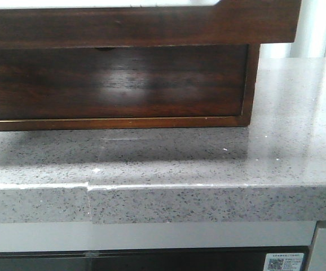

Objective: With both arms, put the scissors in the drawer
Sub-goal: 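Lift the scissors with the right gripper and carry them over the drawer, then lower the scissors into the drawer and open the right gripper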

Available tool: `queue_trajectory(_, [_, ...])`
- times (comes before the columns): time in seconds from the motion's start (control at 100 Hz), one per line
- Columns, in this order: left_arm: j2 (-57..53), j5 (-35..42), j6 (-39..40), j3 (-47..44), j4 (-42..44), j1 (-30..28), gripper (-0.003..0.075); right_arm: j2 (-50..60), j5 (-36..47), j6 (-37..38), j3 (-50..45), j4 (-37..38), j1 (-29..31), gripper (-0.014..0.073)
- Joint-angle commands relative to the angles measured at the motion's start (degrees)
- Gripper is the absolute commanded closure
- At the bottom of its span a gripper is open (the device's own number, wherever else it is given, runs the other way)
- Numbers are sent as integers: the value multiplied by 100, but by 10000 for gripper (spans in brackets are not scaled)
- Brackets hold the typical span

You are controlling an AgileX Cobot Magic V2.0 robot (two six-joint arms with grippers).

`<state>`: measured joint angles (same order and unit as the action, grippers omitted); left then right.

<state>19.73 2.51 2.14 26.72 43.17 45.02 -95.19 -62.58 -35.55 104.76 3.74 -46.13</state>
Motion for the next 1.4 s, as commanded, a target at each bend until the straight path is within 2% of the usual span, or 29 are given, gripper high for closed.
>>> queue_trajectory(0.0, [50,282,69,200,-101,31,409,156,372,-56,163,170,-1,644])
queue_trajectory(0.41, [50,282,69,200,-101,31,409,4,419,-56,163,286,-1,640])
queue_trajectory(0.51, [50,282,69,200,-101,31,409,4,419,-56,163,296,-1,576])
queue_trajectory(0.7, [50,282,69,200,-101,31,409,4,419,-56,163,296,-1,342])
queue_trajectory(0.77, [50,282,69,200,-101,31,409,4,419,-56,163,296,-1,311])
queue_trajectory(0.97, [50,282,69,200,-101,31,409,4,383,-56,163,296,-1,310])
queue_trajectory(1.09, [50,256,69,200,-101,31,409,96,305,-56,186,308,-1,333])
queue_trajectory(1.18, [50,197,69,200,-213,31,439,252,305,52,186,308,-1,435])
queue_trajectory(1.27, [27,48,69,200,-528,31,560,469,293,204,186,308,-1,582])
queue_trajectory(1.31, [-19,-22,69,200,-642,31,641,580,281,231,186,308,-1,646])
queue_trajectory(1.39, [-140,-205,69,200,-701,31,743,787,230,246,186,308,-1,653])
